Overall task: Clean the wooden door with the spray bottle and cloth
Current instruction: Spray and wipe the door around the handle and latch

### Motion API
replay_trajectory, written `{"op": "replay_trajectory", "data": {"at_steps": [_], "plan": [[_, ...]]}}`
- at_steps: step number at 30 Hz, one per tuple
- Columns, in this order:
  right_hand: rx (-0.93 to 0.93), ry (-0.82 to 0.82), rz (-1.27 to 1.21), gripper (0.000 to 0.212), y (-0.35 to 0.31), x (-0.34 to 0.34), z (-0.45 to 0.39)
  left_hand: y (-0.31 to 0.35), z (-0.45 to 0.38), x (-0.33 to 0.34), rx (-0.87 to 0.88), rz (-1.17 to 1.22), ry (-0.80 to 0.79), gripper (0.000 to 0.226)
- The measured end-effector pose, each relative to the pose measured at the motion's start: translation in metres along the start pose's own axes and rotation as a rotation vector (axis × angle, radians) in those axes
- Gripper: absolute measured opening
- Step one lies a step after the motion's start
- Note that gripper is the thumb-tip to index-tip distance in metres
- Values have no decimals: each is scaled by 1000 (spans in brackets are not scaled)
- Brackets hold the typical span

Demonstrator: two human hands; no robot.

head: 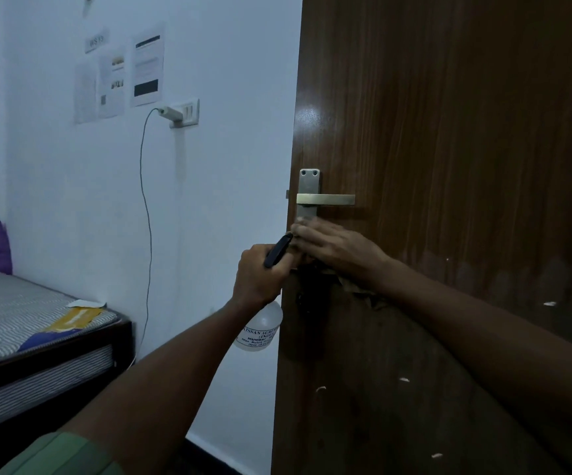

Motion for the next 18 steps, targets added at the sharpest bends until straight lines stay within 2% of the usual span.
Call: {"op": "replay_trajectory", "data": {"at_steps": [3, 8, 9, 11, 13, 16, 18], "plan": [[-26, -55, -88, 53, -23, 18, -8, -3, -1, -8, -9, 9, 20, 48], [260, 11, -106, 60, -13, 15, -10, -9, -3, -14, -9, 19, 21, 53], [246, 2, -96, 57, -17, 17, -12, -11, -2, -14, -16, 20, 20, 54], [98, -98, -59, 48, -29, 25, -16, -14, 2, -13, -23, 12, 3, 50], [-7, -190, -4, 47, -30, 23, -19, -19, 5, -11, -22, -2, -27, 46], [-26, -202, 25, 44, -11, 5, -11, -31, 6, -4, -27, -8, -103, 49], [64, -178, 23, 37, 6, -10, 5, -35, 11, 4, -3, -56, -193, 46]]}}
Point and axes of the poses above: each hand's wrist, its own z-axis away from the middle knuckle, its own x-axis out of the palm, y = z × x, the point moved 7 cm from there along -z, towards the middle knuckle, and after that the axes turned 9 degrees about y, right-handed, at the moved point
